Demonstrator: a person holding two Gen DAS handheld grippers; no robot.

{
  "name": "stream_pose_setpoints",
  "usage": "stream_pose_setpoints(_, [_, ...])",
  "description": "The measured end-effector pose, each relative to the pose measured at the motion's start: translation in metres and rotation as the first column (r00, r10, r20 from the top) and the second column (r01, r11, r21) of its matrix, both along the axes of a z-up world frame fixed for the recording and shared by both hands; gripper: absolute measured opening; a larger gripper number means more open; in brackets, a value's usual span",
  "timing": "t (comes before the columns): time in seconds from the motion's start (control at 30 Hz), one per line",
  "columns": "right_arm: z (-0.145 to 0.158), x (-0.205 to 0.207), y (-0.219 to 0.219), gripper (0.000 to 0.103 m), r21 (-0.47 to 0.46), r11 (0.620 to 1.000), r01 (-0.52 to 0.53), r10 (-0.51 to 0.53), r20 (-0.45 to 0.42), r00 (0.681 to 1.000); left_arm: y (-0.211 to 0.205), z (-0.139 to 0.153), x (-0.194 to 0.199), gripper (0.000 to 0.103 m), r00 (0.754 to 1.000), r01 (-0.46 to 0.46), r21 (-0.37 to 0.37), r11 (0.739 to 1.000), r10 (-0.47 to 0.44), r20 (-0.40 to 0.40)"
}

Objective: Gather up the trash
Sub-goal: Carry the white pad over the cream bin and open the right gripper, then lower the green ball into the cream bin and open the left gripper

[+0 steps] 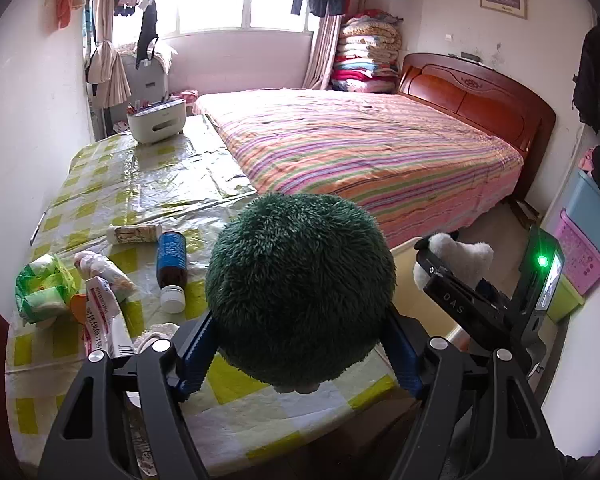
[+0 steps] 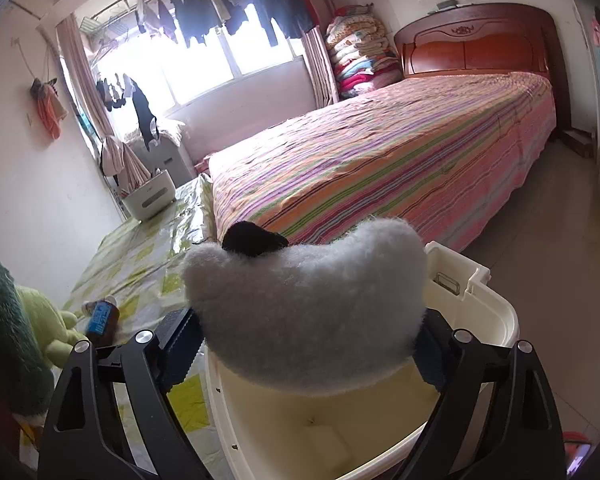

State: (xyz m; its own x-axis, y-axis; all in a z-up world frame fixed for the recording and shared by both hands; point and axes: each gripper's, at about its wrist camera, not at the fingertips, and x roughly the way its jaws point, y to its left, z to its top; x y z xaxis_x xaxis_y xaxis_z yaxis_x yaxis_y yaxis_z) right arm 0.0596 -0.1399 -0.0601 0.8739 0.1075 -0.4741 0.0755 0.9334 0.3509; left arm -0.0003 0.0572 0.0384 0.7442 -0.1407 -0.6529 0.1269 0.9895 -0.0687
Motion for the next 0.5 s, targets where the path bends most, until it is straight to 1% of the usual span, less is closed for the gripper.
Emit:
stream_pose_setpoints(0.03, [0.0, 0.0, -0.002, 0.095, 0.006, 1.0, 0.008, -0.008, -0.003, 1.0, -0.001, -0.001, 0.001, 0.071, 1.0, 0.001, 0.002, 1.0, -0.001, -0.003])
stream_pose_setpoints(0.17, [0.0, -0.001, -0.008, 0.097, 0.053, 0.998, 0.027, -0.028, 0.011, 1.0, -0.005, -0.004, 0.006, 0.071, 1.0, 0.009, 0.009, 1.0, -0.009, -0.012])
stream_pose_setpoints(0.27, [0.002, -0.008, -0.019, 0.096, 0.098, 0.994, 0.05, -0.055, 0.046, 0.997, -0.007, -0.006, 0.009, 0.072, 1.0, 0.017, 0.007, 1.0, -0.017, -0.021])
stream_pose_setpoints(0.4, [0.009, -0.028, -0.045, 0.097, 0.167, 0.976, 0.137, -0.161, 0.142, 0.977, -0.017, -0.01, 0.017, 0.072, 0.998, 0.042, 0.007, 0.999, -0.042, -0.036])
stream_pose_setpoints(0.5, [0.01, -0.038, -0.064, 0.096, 0.234, 0.954, 0.187, -0.23, 0.174, 0.957, -0.025, -0.015, 0.024, 0.072, 0.996, 0.071, 0.004, 0.997, -0.07, -0.057])
